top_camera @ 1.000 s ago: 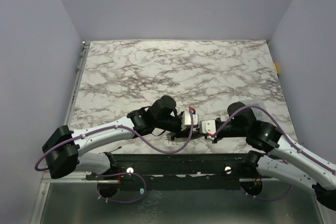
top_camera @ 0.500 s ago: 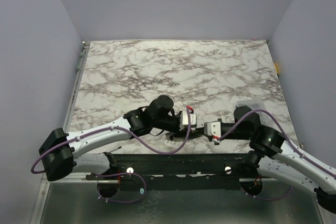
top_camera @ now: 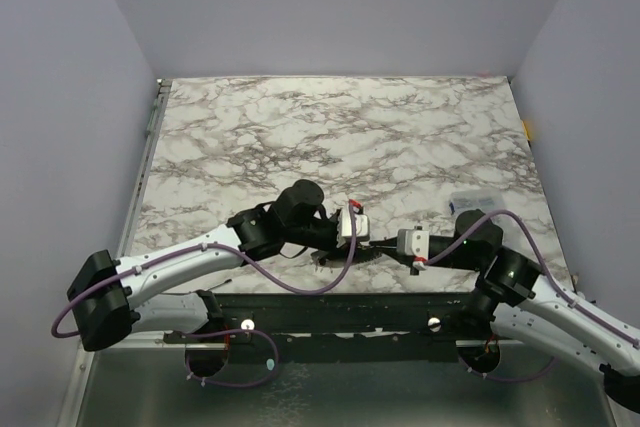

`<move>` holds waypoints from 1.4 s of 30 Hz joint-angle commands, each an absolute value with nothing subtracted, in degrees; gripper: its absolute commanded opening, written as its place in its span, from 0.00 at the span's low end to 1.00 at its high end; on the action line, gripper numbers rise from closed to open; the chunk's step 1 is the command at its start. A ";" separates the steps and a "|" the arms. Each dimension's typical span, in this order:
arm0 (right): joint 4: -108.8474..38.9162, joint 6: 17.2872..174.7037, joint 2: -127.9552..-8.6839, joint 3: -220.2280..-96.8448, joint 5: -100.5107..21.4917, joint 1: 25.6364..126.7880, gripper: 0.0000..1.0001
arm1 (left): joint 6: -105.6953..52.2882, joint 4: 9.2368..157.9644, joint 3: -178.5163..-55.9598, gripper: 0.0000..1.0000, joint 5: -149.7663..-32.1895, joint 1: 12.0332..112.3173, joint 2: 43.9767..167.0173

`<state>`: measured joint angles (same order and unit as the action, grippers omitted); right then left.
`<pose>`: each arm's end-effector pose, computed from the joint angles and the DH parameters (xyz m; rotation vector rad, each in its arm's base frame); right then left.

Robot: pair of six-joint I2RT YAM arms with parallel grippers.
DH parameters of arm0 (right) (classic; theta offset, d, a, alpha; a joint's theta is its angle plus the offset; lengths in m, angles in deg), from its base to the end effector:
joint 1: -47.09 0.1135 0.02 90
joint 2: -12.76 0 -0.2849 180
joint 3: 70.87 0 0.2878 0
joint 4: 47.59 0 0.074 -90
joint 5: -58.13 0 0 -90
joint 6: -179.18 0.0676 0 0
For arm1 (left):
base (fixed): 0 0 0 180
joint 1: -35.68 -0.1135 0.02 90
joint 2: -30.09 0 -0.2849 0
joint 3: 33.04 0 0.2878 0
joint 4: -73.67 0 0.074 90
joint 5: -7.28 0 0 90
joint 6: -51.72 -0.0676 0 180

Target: Put the keys on the keyring

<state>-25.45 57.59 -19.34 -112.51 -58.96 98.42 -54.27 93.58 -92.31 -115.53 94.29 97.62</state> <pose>0.0968 0.1703 0.2833 -1.4382 1.1082 0.6679 0.1308 -0.2848 0.2737 1.5749 1.4533 -1.0381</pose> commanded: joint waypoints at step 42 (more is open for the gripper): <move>-29.99 66.81 -17.39 -118.54 -48.49 98.63 0.51 | -56.52 85.88 -92.47 0.00 -108.29 94.43 91.60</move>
